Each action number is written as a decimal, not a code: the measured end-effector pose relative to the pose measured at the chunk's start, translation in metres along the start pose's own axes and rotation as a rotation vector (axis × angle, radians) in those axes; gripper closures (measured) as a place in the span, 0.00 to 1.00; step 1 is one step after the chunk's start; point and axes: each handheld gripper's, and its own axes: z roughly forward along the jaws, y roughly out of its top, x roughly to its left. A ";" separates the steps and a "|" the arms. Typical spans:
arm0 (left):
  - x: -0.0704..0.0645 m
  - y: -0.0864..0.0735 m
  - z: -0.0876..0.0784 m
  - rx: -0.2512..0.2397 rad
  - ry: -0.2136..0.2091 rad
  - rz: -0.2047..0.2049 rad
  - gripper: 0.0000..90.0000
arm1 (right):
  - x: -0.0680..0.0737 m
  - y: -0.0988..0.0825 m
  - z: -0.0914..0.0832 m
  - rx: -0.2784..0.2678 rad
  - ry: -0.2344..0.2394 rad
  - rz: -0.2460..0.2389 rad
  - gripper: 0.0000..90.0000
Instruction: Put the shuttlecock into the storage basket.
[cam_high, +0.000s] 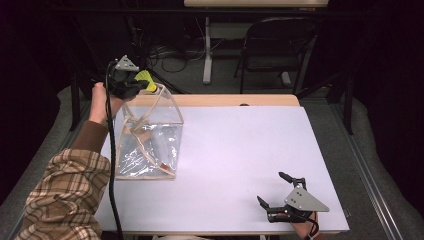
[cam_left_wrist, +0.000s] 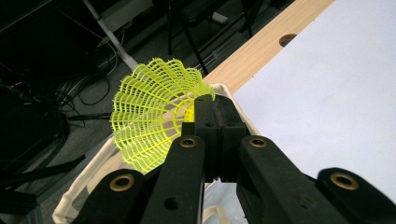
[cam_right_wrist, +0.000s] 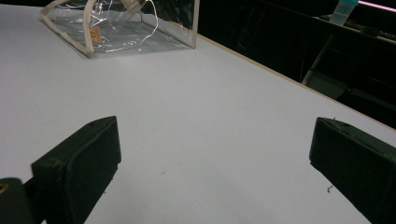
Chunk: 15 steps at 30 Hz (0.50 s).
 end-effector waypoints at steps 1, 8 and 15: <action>0.000 0.000 0.001 -0.004 0.000 -0.005 1.00 | 0.000 0.000 0.000 0.000 0.000 -0.001 0.02; -0.001 -0.002 0.004 0.000 -0.003 -0.010 1.00 | 0.000 0.000 0.000 -0.001 -0.001 -0.002 0.02; 0.000 -0.007 0.007 0.009 -0.007 -0.015 1.00 | 0.000 0.000 0.000 -0.001 0.001 0.001 0.02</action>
